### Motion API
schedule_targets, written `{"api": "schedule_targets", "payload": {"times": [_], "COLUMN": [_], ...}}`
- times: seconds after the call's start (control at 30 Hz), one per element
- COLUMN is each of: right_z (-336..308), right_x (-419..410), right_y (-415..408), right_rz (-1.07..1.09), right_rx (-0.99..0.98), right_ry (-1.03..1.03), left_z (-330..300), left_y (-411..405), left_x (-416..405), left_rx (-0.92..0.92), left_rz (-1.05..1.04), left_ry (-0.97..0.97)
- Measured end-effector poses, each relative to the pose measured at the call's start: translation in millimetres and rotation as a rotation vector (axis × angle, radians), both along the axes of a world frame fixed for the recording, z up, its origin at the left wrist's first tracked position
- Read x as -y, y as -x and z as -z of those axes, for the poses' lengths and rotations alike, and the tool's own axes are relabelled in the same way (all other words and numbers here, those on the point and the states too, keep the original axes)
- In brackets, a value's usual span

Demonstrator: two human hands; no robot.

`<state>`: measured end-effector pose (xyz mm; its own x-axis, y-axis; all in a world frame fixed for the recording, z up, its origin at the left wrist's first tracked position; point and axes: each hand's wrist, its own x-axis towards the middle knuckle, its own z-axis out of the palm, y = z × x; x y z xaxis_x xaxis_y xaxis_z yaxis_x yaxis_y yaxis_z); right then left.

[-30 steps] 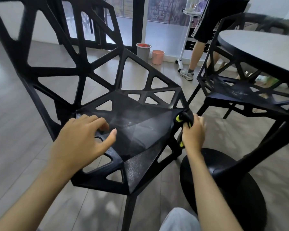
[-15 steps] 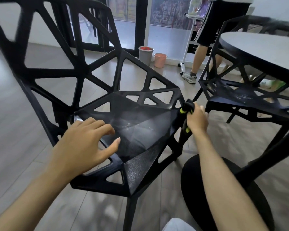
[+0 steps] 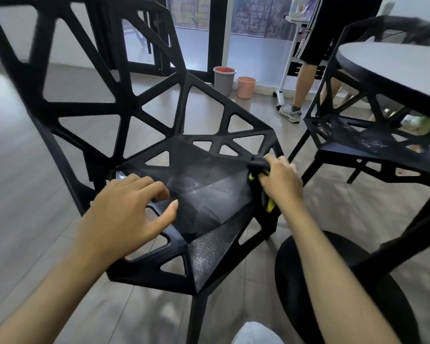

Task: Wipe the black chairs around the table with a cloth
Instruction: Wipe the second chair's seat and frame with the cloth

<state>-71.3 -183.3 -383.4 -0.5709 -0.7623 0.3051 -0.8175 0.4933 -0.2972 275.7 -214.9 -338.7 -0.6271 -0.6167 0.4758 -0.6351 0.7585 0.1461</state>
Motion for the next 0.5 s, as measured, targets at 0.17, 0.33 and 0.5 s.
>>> {"api": "schedule_targets", "payload": {"times": [0.17, 0.33, 0.5], "right_z": [-3.8, 5.6, 2.2], "right_x": [26.4, -30.8, -66.3], "right_y": [34.4, -50.4, -135.7], "right_rz": [0.064, -0.101, -0.368], "right_rx": [0.015, 0.0, -0.118], "right_ry": [-0.08, 0.041, -0.016], "left_z": [-0.5, -1.3, -4.2], "left_y": [-2.1, -1.6, -1.7], "left_x": [0.4, -0.9, -1.5], "left_rx": [-0.089, -0.152, -0.18], "left_rz": [-0.013, -0.032, -0.041], "left_ry": [-0.012, -0.03, -0.059]}}
